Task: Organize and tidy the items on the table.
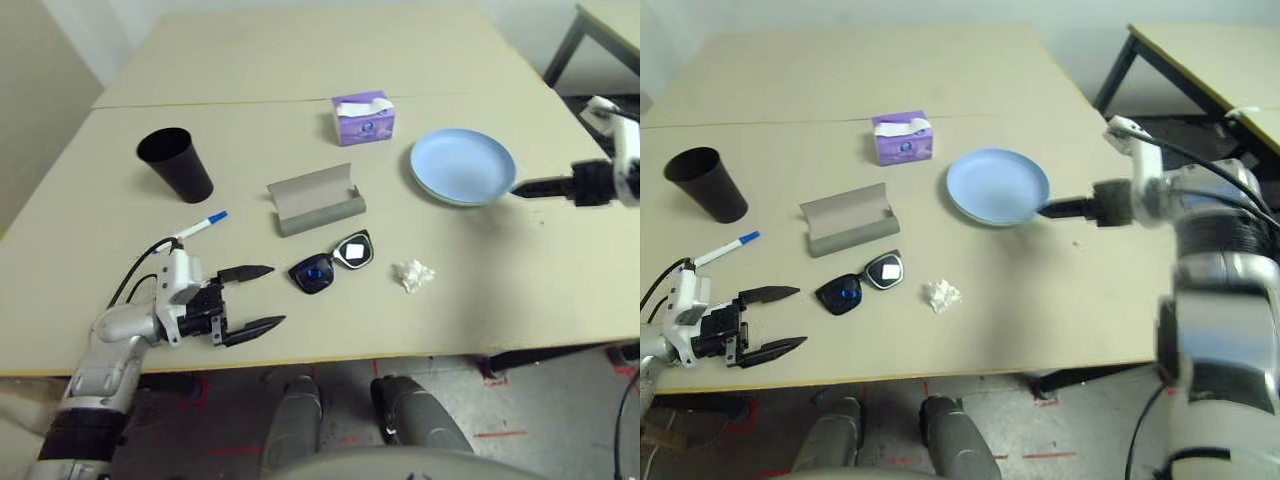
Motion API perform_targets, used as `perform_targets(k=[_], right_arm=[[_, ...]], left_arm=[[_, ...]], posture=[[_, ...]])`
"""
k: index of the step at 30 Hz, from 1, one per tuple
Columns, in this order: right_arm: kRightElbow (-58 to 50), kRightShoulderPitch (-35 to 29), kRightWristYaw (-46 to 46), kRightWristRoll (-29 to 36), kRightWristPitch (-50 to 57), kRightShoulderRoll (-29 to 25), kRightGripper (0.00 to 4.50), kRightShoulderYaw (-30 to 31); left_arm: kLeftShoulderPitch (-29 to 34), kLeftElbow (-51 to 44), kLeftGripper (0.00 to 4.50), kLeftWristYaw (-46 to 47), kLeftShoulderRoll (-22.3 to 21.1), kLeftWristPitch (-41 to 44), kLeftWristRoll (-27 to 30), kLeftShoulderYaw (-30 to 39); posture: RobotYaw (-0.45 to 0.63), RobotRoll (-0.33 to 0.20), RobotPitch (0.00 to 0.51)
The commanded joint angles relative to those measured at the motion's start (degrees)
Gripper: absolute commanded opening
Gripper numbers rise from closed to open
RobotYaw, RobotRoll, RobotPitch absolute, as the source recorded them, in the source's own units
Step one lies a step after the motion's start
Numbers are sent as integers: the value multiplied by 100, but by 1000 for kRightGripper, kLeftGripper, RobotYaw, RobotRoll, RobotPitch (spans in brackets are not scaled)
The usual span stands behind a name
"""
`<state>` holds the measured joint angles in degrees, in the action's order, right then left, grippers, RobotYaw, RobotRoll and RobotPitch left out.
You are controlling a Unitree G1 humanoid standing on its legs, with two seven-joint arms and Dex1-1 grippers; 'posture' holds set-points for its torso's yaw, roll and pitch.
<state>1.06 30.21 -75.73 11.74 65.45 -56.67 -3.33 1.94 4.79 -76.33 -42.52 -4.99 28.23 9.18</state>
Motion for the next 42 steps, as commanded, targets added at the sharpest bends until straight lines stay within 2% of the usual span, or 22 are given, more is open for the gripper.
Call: perform_targets(k=[1, 5, 8, 10, 16, 19, 28, 35, 42], right_arm=[[-1926, -1135, 498, 511, 359, 156, 4471, -1084], [-3212, -2317, 1157, 739, 160, 727, 4471, -1734], [-3596, -2998, 1554, 725, -446, 1063, 4471, -1719], [-3639, -3135, 1857, 682, -807, 1292, 4471, -1568], [-3183, -3158, 2495, 188, -2216, 1606, 4471, -494], [-2958, -3117, 2655, 150, -2496, 1699, 4471, -183], [-2872, -3120, 2506, 501, -2599, 1651, 4471, 157], [-3009, -2927, 2321, 816, -2580, 1632, 4471, 488], [-2620, -2512, 2694, 690, -2641, 1873, 4471, 725]], left_arm=[[19, -24, 4500, -204, -159, 85, 133, 118], [16, -122, 4500, -340, -261, 149, 223, 181], [-27, -208, 4500, -393, -277, 229, 331, 238], [-43, -224, 4500, -457, -300, 222, 367, 265], [7, -273, 4500, -615, -371, 146, 490, 461], [114, -361, 4500, -668, -384, 150, 538, 542], [346, -459, 4500, -655, -339, 26, 465, 628], [240, -339, 4500, -619, -298, -55, 371, 518], [201, -300, 4500, -614, -221, -107, 305, 471]], posture=[[-61, 0, 188], [-68, 0, 189], [-61, 0, 189], [-54, 0, 188], [-26, 0, 186], [-12, 0, 183], [-4, 0, 176], [-13, 0, 169], [-15, 0, 161]])
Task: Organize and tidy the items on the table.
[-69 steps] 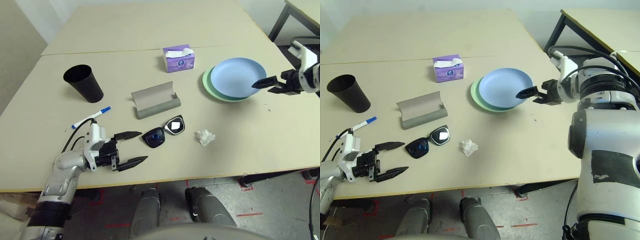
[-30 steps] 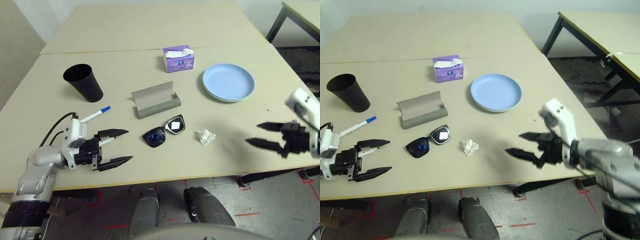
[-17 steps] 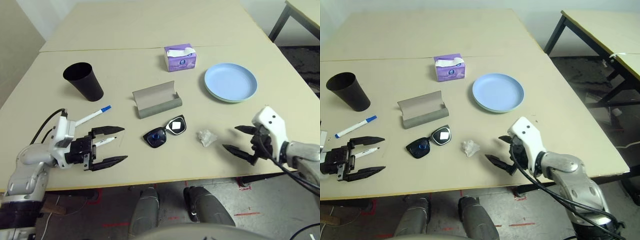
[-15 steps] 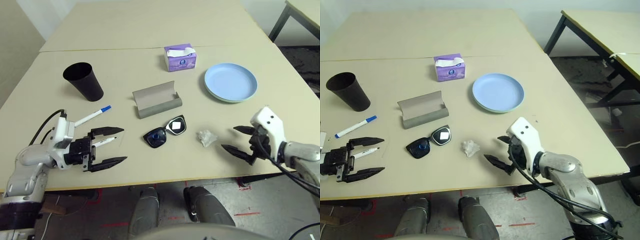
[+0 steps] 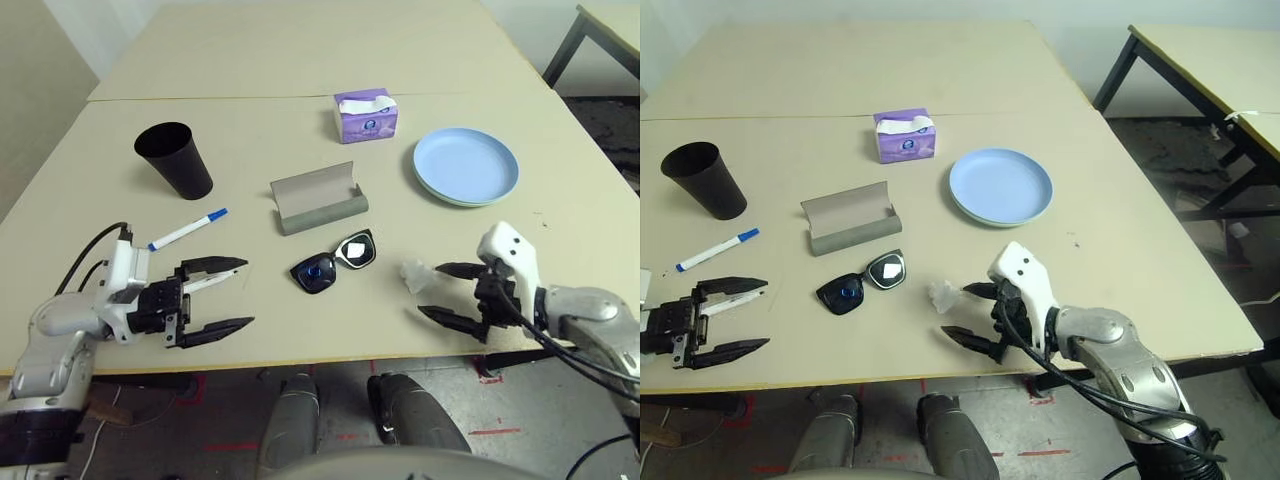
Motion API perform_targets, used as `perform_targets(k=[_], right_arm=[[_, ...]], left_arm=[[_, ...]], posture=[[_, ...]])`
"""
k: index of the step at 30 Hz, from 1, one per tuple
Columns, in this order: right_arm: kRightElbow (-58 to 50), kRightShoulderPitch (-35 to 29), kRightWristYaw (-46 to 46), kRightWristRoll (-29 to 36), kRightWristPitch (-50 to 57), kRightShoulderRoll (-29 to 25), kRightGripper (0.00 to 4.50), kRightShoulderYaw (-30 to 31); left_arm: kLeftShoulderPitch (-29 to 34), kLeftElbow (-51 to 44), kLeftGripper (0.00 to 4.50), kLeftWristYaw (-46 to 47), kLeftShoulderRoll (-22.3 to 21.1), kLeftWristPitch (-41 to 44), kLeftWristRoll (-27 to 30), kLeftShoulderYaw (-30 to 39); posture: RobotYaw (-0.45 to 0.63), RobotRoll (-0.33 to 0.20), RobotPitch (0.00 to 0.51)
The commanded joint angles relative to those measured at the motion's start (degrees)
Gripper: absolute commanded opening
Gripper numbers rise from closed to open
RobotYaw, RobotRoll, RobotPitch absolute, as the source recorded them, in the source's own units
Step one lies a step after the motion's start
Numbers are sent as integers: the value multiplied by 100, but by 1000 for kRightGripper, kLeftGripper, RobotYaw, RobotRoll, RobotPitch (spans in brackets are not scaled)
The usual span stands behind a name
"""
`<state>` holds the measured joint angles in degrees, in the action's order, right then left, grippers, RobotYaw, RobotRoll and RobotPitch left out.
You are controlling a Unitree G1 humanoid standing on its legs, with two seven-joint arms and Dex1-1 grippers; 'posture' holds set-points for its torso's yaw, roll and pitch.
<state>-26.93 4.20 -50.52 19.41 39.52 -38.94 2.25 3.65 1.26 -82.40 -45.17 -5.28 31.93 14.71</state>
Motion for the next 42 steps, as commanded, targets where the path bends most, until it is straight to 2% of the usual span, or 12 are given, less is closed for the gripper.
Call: perform_targets(k=[1, 17, 20, 30, 31, 35, 39, 42], right_arm=[[230, 150, 235, -82, -33, 142, 4471, 192], [376, 310, 367, -128, -3, 109, 4471, 554], [346, 293, 349, -63, 42, 102, 3845, 558], [283, 337, 376, 103, 215, 105, 203, 515], [288, 358, 390, 123, 240, 119, 14, 500], [423, 678, 460, 330, 455, 155, 14, 210], [970, 1924, 679, 817, 977, 294, 14, -448], [1595, 2884, 826, 906, 1151, 375, 14, -664]], left_arm=[[31, 51, 4500, -4, 59, -82, -75, -87], [41, 76, 4500, 59, 139, -190, -130, -84], [47, 81, 4500, 73, 153, -215, -134, -91], [-1, 83, 4500, 148, 214, -229, -147, -165], [4, 78, 4500, 154, 225, -232, -153, -178], [8, 84, 4500, 166, 249, -236, -159, -230], [-4, 121, 4500, 159, 250, -240, -162, -266], [-36, 164, 4500, 155, 252, -251, -171, -293]], posture=[[-13, 0, 159], [1, 0, 154], [2, 0, 155], [2, 0, 159], [2, 0, 159], [-2, 0, 164], [-9, 0, 163], [-7, 0, 162]])
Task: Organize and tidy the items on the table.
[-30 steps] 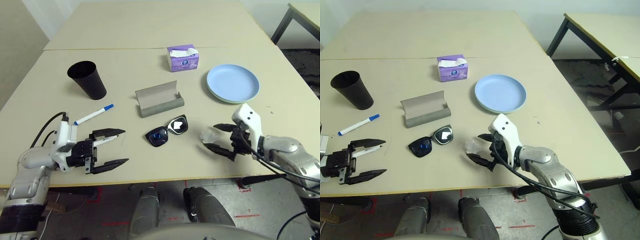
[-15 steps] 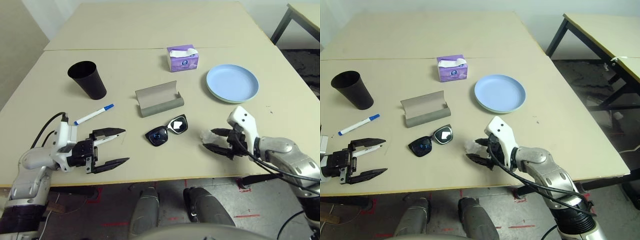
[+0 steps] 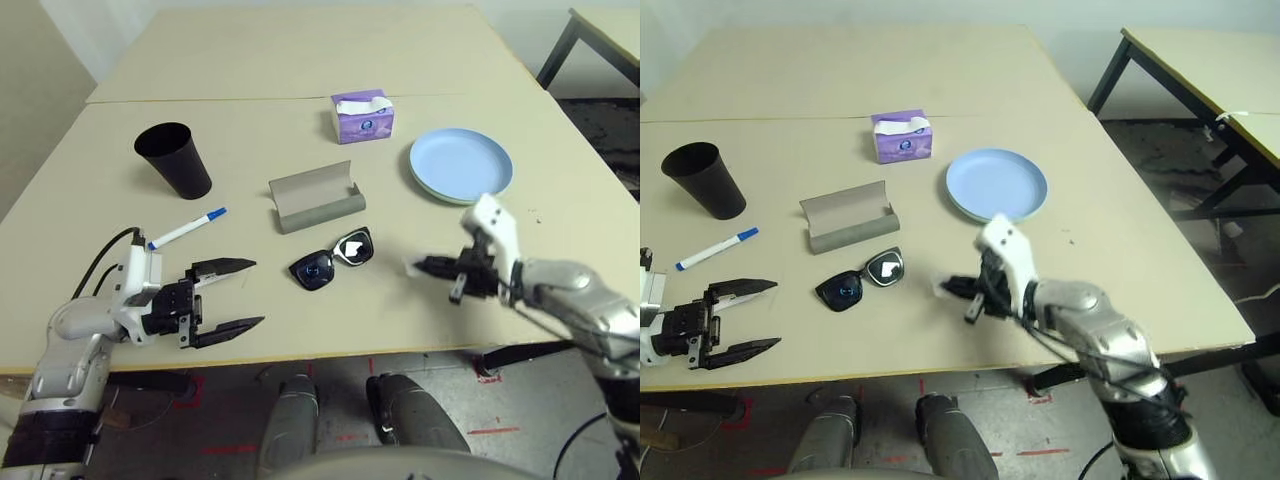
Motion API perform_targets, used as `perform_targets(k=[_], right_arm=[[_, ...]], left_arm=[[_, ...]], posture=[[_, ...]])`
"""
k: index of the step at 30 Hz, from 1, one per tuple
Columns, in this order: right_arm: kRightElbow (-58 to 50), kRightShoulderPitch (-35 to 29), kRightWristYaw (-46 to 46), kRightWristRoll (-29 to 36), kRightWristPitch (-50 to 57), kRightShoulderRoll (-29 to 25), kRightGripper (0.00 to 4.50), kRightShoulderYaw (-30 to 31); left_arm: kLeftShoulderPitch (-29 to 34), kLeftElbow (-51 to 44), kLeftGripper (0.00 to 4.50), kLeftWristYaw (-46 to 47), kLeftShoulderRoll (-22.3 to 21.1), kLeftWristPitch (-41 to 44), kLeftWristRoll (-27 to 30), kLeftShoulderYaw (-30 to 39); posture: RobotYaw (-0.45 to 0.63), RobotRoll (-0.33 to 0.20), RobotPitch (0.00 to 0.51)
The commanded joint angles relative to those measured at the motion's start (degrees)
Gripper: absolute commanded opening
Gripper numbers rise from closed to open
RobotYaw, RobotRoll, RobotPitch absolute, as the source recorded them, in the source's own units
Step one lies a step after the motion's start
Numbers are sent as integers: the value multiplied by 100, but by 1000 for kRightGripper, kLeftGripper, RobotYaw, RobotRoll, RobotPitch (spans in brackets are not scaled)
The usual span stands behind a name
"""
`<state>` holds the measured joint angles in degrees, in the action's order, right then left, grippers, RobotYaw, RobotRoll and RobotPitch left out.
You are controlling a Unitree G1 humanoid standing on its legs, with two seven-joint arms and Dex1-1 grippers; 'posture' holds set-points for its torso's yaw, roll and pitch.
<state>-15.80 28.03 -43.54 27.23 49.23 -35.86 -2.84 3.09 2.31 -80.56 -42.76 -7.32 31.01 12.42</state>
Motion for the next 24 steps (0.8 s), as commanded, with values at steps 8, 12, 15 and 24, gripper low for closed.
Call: perform_targets(k=[8, 12, 15, 24], right_arm=[[3424, 1888, 355, -1294, -1211, -89, 14, 468], [4640, 2121, 605, -1990, -1851, -83, 14, 743], [5021, 2218, 665, -2169, -1967, -21, 14, 735], [4556, 2121, 405, -2300, -1747, -211, 2870, 649]], left_arm=[[38, -6, 4500, 52, 69, -73, -100, -97], [150, -100, 4500, 119, 64, -70, -88, -37], [219, -145, 4500, 155, 42, -67, -74, -1], [241, -174, 4500, 165, 41, -65, -111, -88]], posture=[[14, 0, 161], [30, 0, 165], [33, 0, 167], [-1, 0, 161]])
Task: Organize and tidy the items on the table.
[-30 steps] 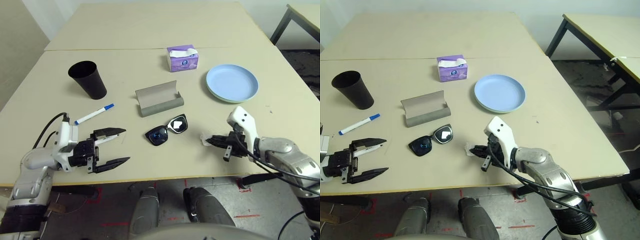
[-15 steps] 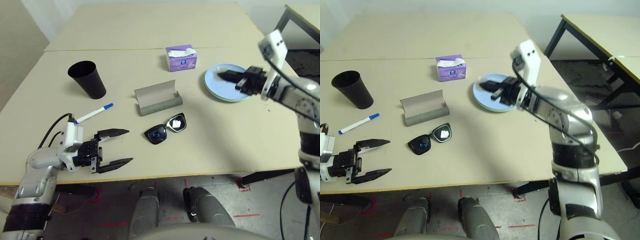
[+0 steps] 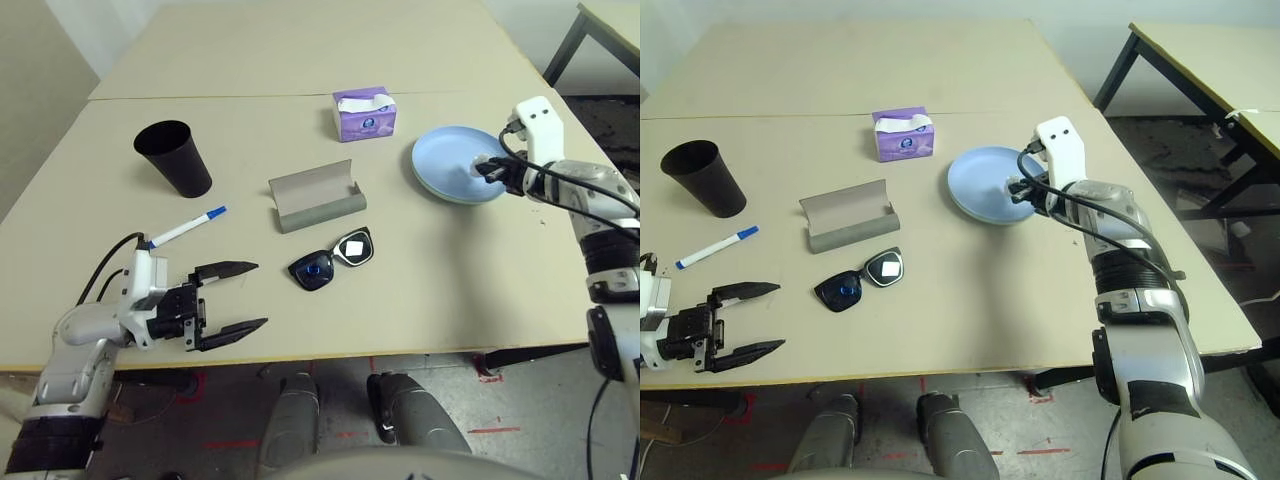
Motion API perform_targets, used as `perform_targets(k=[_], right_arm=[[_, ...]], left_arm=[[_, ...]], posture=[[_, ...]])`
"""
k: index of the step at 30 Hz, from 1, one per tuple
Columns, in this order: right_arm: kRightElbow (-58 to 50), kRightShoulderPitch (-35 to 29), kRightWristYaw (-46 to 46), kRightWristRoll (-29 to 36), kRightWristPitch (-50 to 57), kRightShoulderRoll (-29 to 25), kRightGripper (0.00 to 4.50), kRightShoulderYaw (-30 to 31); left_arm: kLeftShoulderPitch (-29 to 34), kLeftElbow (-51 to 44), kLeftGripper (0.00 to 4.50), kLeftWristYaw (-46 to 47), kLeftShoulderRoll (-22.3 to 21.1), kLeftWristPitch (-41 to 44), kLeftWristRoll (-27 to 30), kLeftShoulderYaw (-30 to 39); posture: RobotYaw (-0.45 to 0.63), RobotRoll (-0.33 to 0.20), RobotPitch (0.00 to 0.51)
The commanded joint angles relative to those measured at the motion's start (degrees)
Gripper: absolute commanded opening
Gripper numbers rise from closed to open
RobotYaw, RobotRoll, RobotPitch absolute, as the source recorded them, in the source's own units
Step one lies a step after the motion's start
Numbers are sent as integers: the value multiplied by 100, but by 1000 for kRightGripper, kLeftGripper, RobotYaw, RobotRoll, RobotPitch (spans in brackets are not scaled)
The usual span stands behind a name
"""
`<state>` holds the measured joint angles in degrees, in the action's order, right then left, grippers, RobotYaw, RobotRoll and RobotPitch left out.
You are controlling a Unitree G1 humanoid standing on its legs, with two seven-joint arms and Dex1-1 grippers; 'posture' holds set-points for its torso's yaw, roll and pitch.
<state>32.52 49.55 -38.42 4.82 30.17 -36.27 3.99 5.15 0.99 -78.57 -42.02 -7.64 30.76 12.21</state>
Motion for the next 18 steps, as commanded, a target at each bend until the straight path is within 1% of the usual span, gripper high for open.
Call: perform_targets(k=[1, 3, 4, 5, 10, 13, 15, 18], right_arm=[[-402, -56, -176, -55, 231, -265, 3125, -61], [-737, -121, -328, -15, 459, -501, 3886, -134], [-956, -164, -407, 26, 616, -632, 4336, -180], [-1250, -223, -507, 93, 832, -794, 4428, -240], [-2943, -449, -1027, 674, 2343, -1548, 4428, -501], [-4197, -477, -1280, 1053, 3233, -1926, 4428, -310], [-4919, -445, -1439, 1421, 3735, -1984, 4428, -189], [-5944, -344, -1735, 1814, 4009, -2040, 4428, 371]], left_arm=[[6, -30, 4500, -49, -33, -33, -97, -95], [-62, 2, 4500, -77, -37, -27, -114, -141], [-100, 26, 4500, -87, -41, -24, -117, -152], [-146, 63, 4500, -98, -46, -19, -120, -158], [-290, 221, 4500, -176, -53, -37, -133, -177], [-369, 340, 4500, -242, -45, -73, -157, -220], [-445, 427, 4500, -272, -34, -86, -171, -239], [-556, 528, 4500, -318, -28, -97, -184, -268]], posture=[[-1, 0, 161], [-9, 0, 159], [-17, 0, 157], [-23, 0, 157], [-49, 0, 154], [-61, 0, 151], [-72, 0, 151], [-77, 0, 150]])
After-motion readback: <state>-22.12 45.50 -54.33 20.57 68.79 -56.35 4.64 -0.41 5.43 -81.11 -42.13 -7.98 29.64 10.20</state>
